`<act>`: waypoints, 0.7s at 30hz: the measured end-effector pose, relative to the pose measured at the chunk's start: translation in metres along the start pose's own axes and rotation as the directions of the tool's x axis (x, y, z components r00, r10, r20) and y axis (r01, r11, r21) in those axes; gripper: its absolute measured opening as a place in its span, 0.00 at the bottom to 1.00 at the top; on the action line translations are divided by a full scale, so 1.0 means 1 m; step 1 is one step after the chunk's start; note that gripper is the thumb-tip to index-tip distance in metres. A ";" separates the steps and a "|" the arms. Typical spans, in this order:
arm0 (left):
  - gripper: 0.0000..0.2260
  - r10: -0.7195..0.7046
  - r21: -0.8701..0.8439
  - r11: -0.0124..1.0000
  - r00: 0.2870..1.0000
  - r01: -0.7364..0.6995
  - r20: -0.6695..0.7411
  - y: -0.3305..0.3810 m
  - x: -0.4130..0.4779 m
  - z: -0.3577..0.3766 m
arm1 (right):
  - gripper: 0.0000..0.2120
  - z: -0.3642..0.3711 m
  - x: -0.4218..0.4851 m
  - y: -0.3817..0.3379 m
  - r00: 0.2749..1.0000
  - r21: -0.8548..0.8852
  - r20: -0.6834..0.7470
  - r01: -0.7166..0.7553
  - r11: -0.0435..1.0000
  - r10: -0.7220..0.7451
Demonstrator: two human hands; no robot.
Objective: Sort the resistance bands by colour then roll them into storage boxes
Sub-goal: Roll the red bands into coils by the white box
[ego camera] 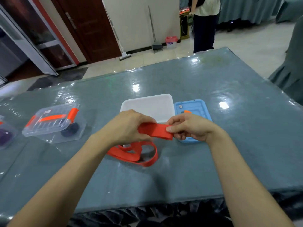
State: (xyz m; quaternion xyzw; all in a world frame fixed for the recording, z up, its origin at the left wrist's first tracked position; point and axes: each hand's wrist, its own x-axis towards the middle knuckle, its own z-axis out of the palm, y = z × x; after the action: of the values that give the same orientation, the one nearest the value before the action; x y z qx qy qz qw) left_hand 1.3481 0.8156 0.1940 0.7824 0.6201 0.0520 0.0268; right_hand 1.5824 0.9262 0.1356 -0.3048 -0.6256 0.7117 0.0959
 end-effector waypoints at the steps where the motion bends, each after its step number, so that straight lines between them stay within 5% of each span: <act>1: 0.21 -0.012 -0.041 0.999 1.000 0.011 -0.022 0.003 0.000 0.002 | 0.03 -0.001 0.001 0.005 1.000 0.092 0.013 0.002 0.996 -0.004; 3: 0.23 -0.085 -0.200 0.977 0.995 0.074 -0.045 0.005 -0.001 0.005 | 0.07 -0.002 0.002 0.012 1.000 0.255 0.023 0.008 0.967 -0.014; 5: 0.24 -0.123 -0.270 0.957 0.992 0.111 -0.029 0.006 -0.002 0.008 | 0.09 0.000 0.000 0.015 1.000 0.223 -0.022 0.023 0.975 -0.018; 7: 0.23 -0.097 -0.148 0.984 0.995 0.098 0.017 0.006 0.001 0.014 | 0.10 0.007 -0.001 0.011 0.990 -0.130 -0.137 0.018 0.991 -0.036; 9: 0.19 -0.061 0.002 0.998 0.996 0.061 0.058 0.013 0.007 0.017 | 0.11 0.016 0.001 0.005 0.961 -0.602 -0.238 -0.029 0.798 -0.145; 11: 0.16 -0.023 0.065 0.998 0.998 0.019 0.051 0.017 0.012 0.015 | 0.12 0.023 -0.003 -0.002 0.951 -0.799 -0.199 -0.019 0.601 -0.235; 13: 0.15 0.002 0.088 0.996 0.999 -0.007 0.050 0.017 0.016 0.011 | 0.10 0.024 -0.008 -0.006 0.965 -0.772 -0.147 0.027 0.635 -0.219; 17: 0.17 0.023 0.015 1.000 0.997 -0.024 0.069 0.014 0.019 0.004 | 0.26 0.022 -0.007 -0.002 0.962 -0.667 -0.159 0.062 0.743 -0.223; 21: 0.22 -0.001 -0.167 0.986 0.997 0.015 0.081 0.004 0.016 -0.002 | 0.21 0.030 -0.003 0.006 0.909 -0.686 -0.206 0.130 0.716 -0.363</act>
State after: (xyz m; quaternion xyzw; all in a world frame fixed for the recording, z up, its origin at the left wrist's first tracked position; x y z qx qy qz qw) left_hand 1.3549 0.8302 0.1972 0.7764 0.6150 0.0724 0.1177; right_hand 1.5695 0.8987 0.1317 -0.3445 -0.8460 0.3653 0.1797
